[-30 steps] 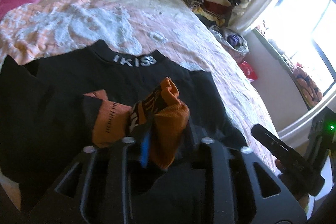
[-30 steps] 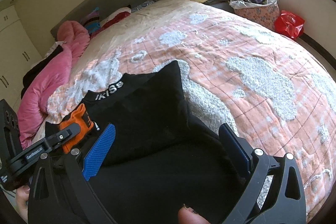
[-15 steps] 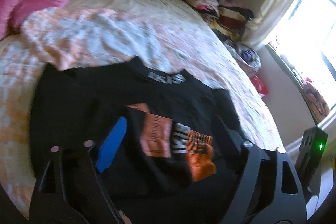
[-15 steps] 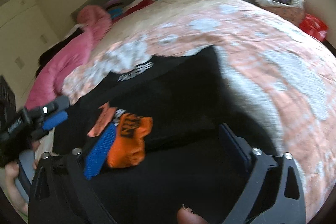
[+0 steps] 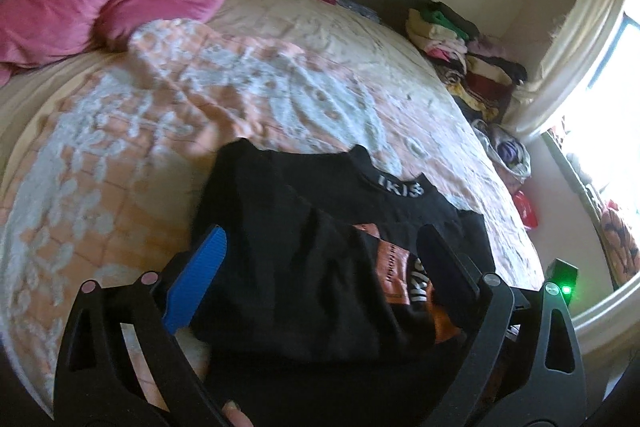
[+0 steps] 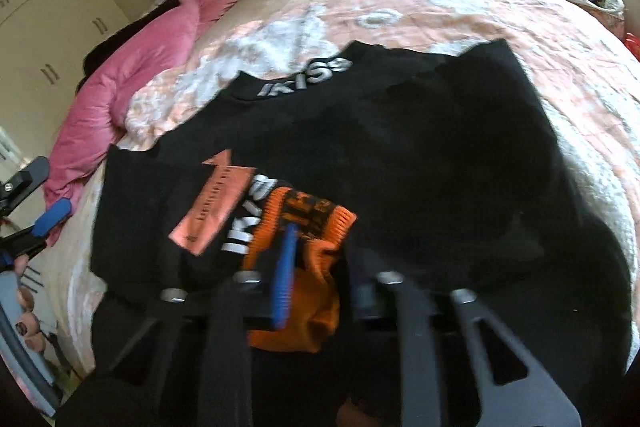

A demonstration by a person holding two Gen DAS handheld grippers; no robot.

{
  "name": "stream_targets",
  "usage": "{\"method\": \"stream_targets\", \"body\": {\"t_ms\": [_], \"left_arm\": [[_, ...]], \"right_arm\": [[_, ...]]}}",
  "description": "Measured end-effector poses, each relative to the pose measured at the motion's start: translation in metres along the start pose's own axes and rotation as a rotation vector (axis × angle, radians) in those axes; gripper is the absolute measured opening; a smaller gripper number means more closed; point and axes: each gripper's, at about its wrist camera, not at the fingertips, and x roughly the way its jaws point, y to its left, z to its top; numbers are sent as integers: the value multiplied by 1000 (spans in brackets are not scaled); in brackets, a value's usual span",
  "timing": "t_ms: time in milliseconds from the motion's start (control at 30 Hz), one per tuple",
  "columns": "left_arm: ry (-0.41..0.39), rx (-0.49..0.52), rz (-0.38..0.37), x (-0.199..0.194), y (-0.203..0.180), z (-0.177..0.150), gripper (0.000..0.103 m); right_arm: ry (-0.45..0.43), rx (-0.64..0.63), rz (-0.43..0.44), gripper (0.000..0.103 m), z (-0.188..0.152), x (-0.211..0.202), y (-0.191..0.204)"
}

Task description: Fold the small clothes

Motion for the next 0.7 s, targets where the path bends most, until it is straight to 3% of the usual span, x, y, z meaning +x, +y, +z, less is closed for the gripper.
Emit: {"method": "stream_targets", "body": {"t_ms": [200, 367, 700], "left_arm": [[-12, -6, 41, -6, 13, 1, 89], [-5, -18, 55, -5, 19, 0, 89], [32, 43, 71, 12, 3, -8, 89]], "right_arm": [[-107, -136, 62, 11, 21, -43, 33], [-174, -226, 42, 11, 53, -79, 44], [-219, -131, -37, 11, 53, -88, -11]]}}
